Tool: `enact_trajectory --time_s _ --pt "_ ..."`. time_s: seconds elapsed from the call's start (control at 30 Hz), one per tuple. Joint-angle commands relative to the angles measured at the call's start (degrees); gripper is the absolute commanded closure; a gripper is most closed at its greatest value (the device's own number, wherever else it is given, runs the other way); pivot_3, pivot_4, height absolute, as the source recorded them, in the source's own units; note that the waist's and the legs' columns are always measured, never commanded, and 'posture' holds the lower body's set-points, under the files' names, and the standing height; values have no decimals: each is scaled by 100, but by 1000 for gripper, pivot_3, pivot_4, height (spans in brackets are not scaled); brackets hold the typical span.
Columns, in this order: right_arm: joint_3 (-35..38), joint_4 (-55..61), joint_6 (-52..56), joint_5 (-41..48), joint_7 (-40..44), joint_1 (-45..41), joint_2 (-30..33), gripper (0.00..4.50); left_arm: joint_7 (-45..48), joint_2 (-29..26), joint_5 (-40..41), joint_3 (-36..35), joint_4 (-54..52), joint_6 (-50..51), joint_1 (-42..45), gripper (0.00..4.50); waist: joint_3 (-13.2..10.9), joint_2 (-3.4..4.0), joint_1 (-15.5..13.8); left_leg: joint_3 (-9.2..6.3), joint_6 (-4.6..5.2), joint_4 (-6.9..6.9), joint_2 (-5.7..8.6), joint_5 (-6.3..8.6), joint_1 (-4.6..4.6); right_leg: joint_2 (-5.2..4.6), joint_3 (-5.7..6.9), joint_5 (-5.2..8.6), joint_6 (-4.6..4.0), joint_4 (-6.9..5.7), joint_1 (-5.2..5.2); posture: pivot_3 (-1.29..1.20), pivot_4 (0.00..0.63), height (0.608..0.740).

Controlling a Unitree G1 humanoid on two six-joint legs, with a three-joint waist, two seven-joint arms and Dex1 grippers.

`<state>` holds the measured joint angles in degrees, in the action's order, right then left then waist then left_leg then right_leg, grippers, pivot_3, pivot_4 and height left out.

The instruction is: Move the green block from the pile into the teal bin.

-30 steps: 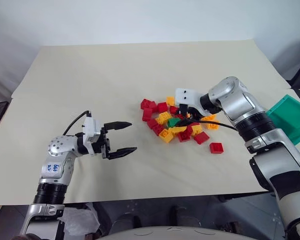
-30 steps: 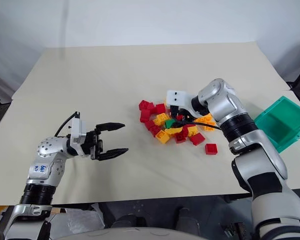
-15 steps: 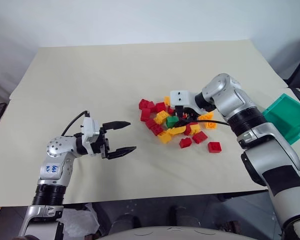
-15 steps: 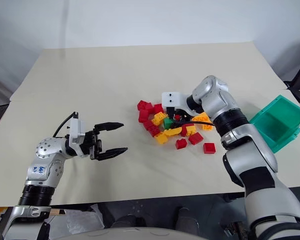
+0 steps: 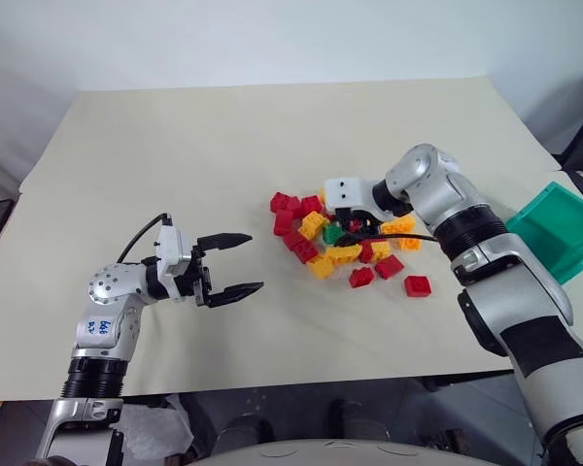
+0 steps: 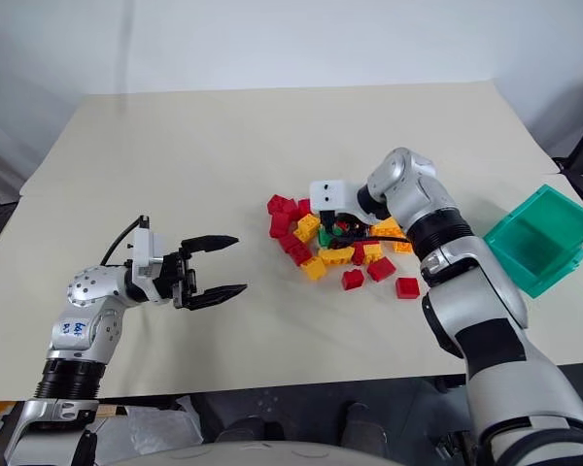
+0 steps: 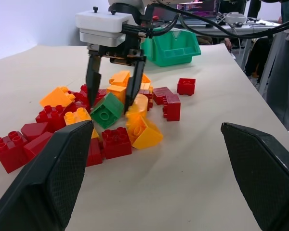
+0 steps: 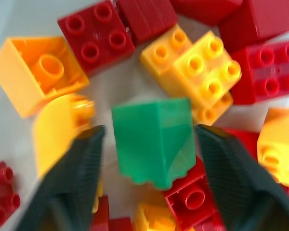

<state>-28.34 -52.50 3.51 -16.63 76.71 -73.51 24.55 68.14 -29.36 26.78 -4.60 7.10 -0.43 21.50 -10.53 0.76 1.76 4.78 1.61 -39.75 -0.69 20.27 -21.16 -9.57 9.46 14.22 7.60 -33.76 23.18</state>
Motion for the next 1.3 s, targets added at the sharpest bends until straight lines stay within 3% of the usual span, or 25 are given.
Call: enact_trajectory --time_s 0.03,0.33,0.43,0.6,0.9,1.07,1.3 --pt "-42 -132 -96 -113 167 6 -7 818 -57 -42 77 -150 -126 -89 18 0 0 0 -10 2 0 0 0 0 -1 0 0 0 0 0 1 0 150 740" --pt "-204 -238 -242 -335 329 21 10 818 -107 -14 80 -136 -128 -114 -7 0 0 0 -18 37 0 0 -2 0 -4 0 -5 0 0 0 5 0 150 740" --pt "-201 -218 -306 -383 362 45 54 1446 -112 -16 71 -126 -110 -127 -4 0 0 0 -19 37 0 0 -2 0 -4 0 -7 0 0 0 5 0 150 740" --pt "-161 -237 -281 -452 341 44 80 3018 -109 1 58 -109 -41 -152 56 0 0 -1 -16 40 0 -1 -1 0 -4 0 -11 0 0 -1 7 0 150 740" --pt "229 189 95 -181 403 -119 361 3018 -93 101 63 9 -13 -131 267 0 0 0 -18 41 0 -11 -2 0 -14 0 -17 0 0 -7 16 0 150 740" --pt "1042 1311 1090 421 409 -27 894 3018 -143 329 32 211 -62 4 664 0 -4 3 -17 43 1 -16 0 0 -34 0 -16 0 0 -9 34 0 150 740" --pt "1772 3042 2615 713 -95 804 1655 3018 -267 707 -129 593 31 153 1143 0 -5 1 -39 52 -3 -16 7 3 -30 11 -19 -1 0 -8 34 0 150 740"
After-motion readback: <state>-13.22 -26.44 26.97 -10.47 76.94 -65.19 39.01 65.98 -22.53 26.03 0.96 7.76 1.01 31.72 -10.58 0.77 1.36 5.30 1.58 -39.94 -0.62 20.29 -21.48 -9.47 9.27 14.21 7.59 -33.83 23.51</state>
